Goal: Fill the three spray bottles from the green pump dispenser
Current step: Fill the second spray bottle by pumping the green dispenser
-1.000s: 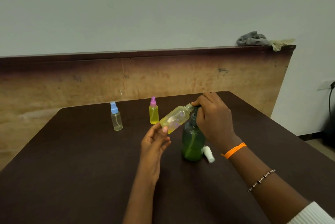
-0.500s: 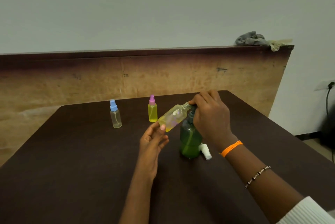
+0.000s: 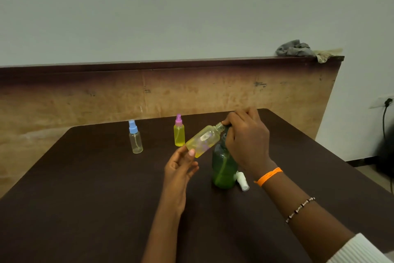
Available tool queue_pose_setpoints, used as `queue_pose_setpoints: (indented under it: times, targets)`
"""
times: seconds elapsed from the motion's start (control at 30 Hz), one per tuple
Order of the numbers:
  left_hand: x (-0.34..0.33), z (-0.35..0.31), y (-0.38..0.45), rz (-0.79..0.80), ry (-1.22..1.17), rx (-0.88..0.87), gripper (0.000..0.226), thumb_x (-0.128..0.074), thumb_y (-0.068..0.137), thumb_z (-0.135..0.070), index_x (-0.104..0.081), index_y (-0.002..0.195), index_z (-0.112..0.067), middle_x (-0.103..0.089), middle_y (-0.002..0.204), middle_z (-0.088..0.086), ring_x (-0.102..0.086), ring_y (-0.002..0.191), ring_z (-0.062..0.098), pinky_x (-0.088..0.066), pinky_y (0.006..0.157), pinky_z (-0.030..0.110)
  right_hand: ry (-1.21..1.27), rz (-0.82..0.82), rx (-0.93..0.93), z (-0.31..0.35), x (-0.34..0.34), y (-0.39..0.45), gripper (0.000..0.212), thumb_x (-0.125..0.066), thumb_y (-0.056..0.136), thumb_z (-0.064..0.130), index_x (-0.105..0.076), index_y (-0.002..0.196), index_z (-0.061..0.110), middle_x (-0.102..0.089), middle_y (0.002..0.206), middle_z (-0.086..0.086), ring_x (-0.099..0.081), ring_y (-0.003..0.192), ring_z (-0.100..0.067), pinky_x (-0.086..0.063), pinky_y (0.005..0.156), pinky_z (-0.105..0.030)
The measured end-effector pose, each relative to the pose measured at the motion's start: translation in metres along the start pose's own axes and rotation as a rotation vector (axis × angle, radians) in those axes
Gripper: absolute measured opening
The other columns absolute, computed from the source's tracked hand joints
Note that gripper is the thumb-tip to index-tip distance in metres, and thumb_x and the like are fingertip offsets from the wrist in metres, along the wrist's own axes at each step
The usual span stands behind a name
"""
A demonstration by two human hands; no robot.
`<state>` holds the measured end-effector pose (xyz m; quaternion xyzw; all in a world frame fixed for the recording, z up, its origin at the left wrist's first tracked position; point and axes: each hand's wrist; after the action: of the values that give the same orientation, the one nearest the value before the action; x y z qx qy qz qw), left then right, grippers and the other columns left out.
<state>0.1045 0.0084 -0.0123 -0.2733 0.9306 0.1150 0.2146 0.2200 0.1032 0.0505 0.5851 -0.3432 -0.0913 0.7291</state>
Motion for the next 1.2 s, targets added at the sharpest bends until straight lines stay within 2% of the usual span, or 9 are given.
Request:
queue_pose_setpoints:
  times: [0.07,0.23,0.4,0.5,0.63,0.77,0.93,1.03,1.2]
  targets:
    - [0.0,0.0,0.001,0.0,0.0,0.006,0.03,-0.063,0.073,-0.029,-0.063,0.102,-0.023,-0.064,0.096,-0.002,-0.058,0.076,0.008,-0.052,0.072,0.022,0.032,0.001,-0.037,0.0,-0.002,0.001,0.024,-0.037,0.071,0.008,-0.061,0.069,0.009,-0.061,0.07,-0.001,-0.042,0.079,-0.017,-0.031,0.05,-0.021]
    - [0.001,0.0,0.004,0.0,-0.001,0.001,0.038,-0.064,0.069,-0.034,-0.063,0.106,-0.023,-0.064,0.099,-0.001,-0.058,0.077,0.008,-0.053,0.071,0.021,0.048,-0.11,-0.069,0.003,-0.011,-0.029,0.03,-0.038,0.083,0.001,-0.068,0.089,0.003,-0.062,0.08,-0.008,-0.053,0.074,-0.021,-0.046,0.054,-0.028]
    - [0.001,0.0,0.002,-0.015,-0.005,0.014,0.044,-0.063,0.069,-0.033,-0.062,0.11,-0.02,-0.064,0.098,0.0,-0.058,0.077,0.009,-0.052,0.072,0.023,0.026,-0.022,-0.027,0.002,-0.002,-0.016,0.027,-0.039,0.078,0.006,-0.066,0.079,0.005,-0.061,0.075,-0.006,-0.054,0.071,-0.024,-0.045,0.053,-0.032]
    - [-0.001,0.0,0.002,-0.007,0.002,0.013,0.043,-0.063,0.068,-0.033,-0.062,0.108,-0.02,-0.065,0.097,0.0,-0.058,0.077,0.009,-0.05,0.073,0.024,-0.033,0.018,0.027,-0.001,0.004,-0.002,0.026,-0.039,0.073,0.01,-0.065,0.073,0.009,-0.064,0.072,-0.003,-0.054,0.075,-0.026,-0.039,0.063,-0.032]
    - [0.002,0.002,0.005,-0.006,0.014,0.006,0.044,-0.064,0.066,-0.035,-0.063,0.108,-0.02,-0.065,0.095,-0.002,-0.059,0.077,0.007,-0.051,0.074,0.024,0.038,-0.069,-0.025,0.003,-0.004,-0.018,0.029,-0.039,0.077,0.004,-0.068,0.083,0.004,-0.065,0.081,-0.008,-0.054,0.08,-0.025,-0.045,0.063,-0.034]
    - [0.003,0.002,0.007,0.001,0.003,-0.008,0.04,-0.065,0.066,-0.037,-0.064,0.102,-0.021,-0.064,0.091,-0.003,-0.058,0.072,0.005,-0.052,0.072,0.023,0.179,-0.164,-0.079,0.0,-0.018,-0.038,0.035,-0.036,0.082,-0.005,-0.068,0.096,-0.002,-0.066,0.093,-0.012,-0.053,0.084,-0.02,-0.048,0.07,-0.027]
    - [0.003,0.002,0.006,-0.022,-0.016,0.004,0.045,-0.065,0.066,-0.035,-0.063,0.107,-0.018,-0.065,0.089,-0.004,-0.06,0.068,0.003,-0.053,0.068,0.021,0.073,-0.087,-0.016,0.0,-0.01,-0.017,0.027,-0.038,0.081,0.003,-0.065,0.078,0.004,-0.059,0.074,-0.008,-0.045,0.075,-0.021,-0.043,0.055,-0.032]
    - [0.002,0.002,0.006,-0.013,-0.001,0.006,0.044,-0.065,0.066,-0.035,-0.063,0.106,-0.018,-0.064,0.09,-0.003,-0.059,0.07,0.005,-0.052,0.07,0.022,0.096,-0.034,-0.028,-0.002,-0.005,-0.006,0.026,-0.037,0.074,0.006,-0.063,0.074,0.007,-0.06,0.074,-0.003,-0.045,0.081,-0.018,-0.038,0.058,-0.026]
    - [0.004,0.003,0.008,-0.009,-0.003,-0.001,0.042,-0.065,0.066,-0.036,-0.063,0.104,-0.018,-0.063,0.089,-0.002,-0.058,0.072,0.006,-0.053,0.07,0.021,0.196,-0.085,-0.129,0.002,-0.014,-0.033,0.036,-0.034,0.079,-0.003,-0.066,0.095,0.0,-0.061,0.089,-0.01,-0.05,0.084,-0.018,-0.043,0.067,-0.022]
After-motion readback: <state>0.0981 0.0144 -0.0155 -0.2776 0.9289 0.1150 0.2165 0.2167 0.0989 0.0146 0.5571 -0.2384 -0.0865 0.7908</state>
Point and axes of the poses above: each hand's wrist, its own y-axis towards the middle knuckle, its own x-axis out of the back of the hand, z = x × y
